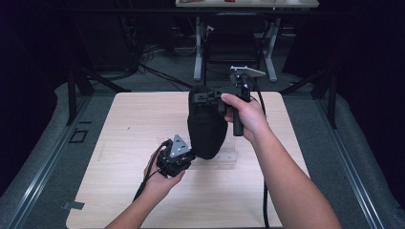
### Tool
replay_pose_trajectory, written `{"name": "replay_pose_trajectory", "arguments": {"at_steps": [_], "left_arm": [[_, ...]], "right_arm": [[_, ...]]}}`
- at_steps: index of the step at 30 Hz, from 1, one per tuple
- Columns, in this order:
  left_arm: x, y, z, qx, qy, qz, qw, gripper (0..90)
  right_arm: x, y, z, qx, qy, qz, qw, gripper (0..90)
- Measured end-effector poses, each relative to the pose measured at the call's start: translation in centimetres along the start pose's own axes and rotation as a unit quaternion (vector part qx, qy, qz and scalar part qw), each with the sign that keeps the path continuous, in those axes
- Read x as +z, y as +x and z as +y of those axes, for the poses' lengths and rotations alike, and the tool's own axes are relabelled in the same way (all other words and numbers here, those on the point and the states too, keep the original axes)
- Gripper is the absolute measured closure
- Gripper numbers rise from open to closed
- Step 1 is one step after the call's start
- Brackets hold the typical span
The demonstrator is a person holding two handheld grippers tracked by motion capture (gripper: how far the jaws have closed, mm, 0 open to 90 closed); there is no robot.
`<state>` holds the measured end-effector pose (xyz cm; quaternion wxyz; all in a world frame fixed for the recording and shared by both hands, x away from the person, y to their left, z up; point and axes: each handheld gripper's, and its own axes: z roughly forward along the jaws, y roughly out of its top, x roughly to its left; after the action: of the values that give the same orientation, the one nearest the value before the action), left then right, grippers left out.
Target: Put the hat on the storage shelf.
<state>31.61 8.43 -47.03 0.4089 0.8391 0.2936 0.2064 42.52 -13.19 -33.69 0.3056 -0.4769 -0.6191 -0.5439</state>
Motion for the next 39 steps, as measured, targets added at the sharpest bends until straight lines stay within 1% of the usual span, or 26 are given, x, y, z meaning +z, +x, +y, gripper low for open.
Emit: {"name": "replay_pose_trajectory", "arguments": {"at_steps": [2,3,5,9,10,15,19,22,23,27,34,39], "left_arm": [[0.0,0.0,0.0,0.007,0.003,0.006,1.0000,82.9],[-0.1,0.1,0.0,0.009,0.004,0.009,0.9999,83.4],[-0.2,0.3,-0.1,0.007,0.004,0.013,0.9999,84.1],[-0.3,0.6,-0.3,0.006,0.003,0.017,0.9998,84.5],[-0.3,0.6,-0.3,0.004,0.002,0.018,0.9998,84.5],[-0.4,0.6,-0.6,0.011,0.003,0.018,0.9998,84.5],[-0.4,0.6,-0.8,0.012,0.002,0.018,0.9998,84.6],[-0.4,0.7,-1.0,0.011,-0.001,0.017,0.9998,84.5],[-0.4,0.7,-1.0,0.010,-0.003,0.018,0.9998,84.6],[-0.4,0.6,-1.2,0.016,-0.002,0.020,0.9997,84.6],[-0.4,0.7,-1.2,0.018,-0.002,0.020,0.9996,84.6],[-0.4,0.8,-1.4,0.014,-0.006,0.019,0.9997,84.6]], "right_arm": [[-0.3,0.1,0.0,-0.007,-0.002,-0.006,1.0000,80.1],[-0.5,0.2,0.0,-0.006,-0.003,-0.006,1.0000,79.4],[-0.8,0.2,0.0,-0.009,-0.009,-0.008,0.9999,79.0],[-1.6,0.3,-0.1,-0.012,-0.014,-0.011,0.9998,79.0],[-1.7,0.3,-0.1,-0.014,-0.016,-0.012,0.9997,79.0],[-2.3,0.5,-0.1,-0.014,-0.021,-0.013,0.9996,78.8],[-2.8,0.4,-0.1,-0.014,-0.024,-0.019,0.9994,78.5],[-3.2,0.3,-0.1,-0.015,-0.025,-0.022,0.9993,78.1],[-3.3,0.3,-0.1,-0.013,-0.030,-0.022,0.9992,78.0],[-3.7,0.3,-0.1,-0.017,-0.033,-0.025,0.9990,78.0],[-4.2,0.3,-0.2,-0.018,-0.035,-0.027,0.9989,77.8],[-4.4,0.2,-0.3,-0.016,-0.039,-0.028,0.9987,77.9]]}}
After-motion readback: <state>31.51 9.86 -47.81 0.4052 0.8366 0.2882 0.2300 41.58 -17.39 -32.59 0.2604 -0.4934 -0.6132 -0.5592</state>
